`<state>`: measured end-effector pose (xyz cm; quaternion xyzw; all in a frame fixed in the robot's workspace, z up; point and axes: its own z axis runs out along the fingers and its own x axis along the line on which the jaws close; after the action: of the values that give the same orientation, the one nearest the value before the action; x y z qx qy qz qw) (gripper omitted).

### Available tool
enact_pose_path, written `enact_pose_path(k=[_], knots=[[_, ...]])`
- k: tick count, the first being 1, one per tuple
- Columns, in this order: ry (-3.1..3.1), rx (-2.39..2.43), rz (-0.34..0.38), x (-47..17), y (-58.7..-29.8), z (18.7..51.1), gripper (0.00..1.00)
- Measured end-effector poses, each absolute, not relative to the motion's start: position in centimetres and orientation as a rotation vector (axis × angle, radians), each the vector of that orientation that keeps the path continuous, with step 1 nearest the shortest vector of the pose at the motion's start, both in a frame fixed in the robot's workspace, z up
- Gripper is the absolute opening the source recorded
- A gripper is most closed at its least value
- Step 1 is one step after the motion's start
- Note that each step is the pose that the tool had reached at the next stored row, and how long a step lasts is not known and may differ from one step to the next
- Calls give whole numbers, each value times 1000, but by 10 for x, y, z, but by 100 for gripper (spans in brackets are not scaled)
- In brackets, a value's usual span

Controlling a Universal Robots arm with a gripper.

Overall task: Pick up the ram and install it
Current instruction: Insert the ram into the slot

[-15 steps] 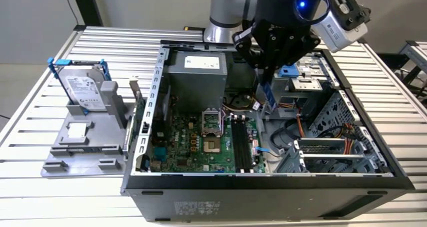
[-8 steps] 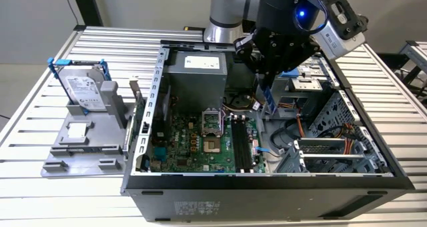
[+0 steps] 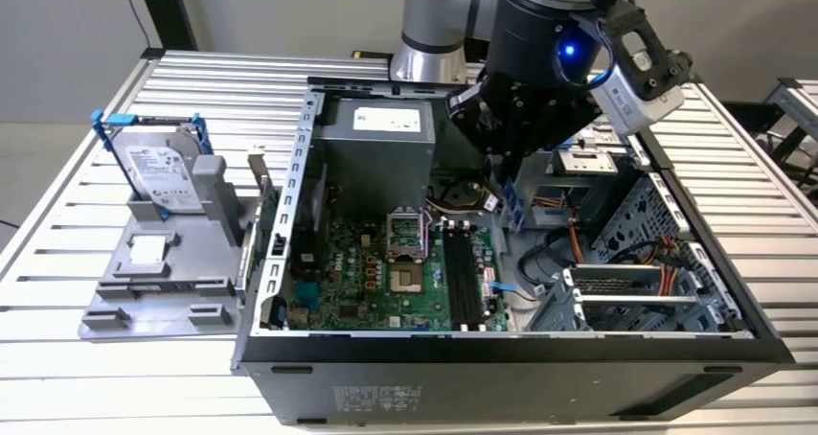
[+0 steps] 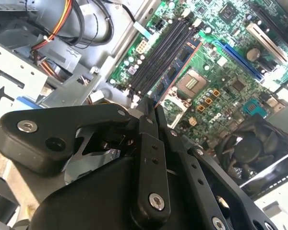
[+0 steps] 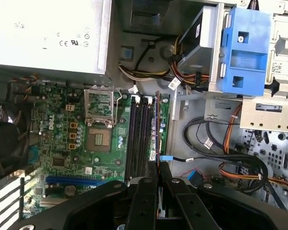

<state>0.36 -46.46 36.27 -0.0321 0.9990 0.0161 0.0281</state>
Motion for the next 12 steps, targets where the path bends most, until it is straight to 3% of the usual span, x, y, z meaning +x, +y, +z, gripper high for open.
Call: enact_pose_path(k=[12], knots=[[3084, -62, 49, 4, -465, 341, 0]])
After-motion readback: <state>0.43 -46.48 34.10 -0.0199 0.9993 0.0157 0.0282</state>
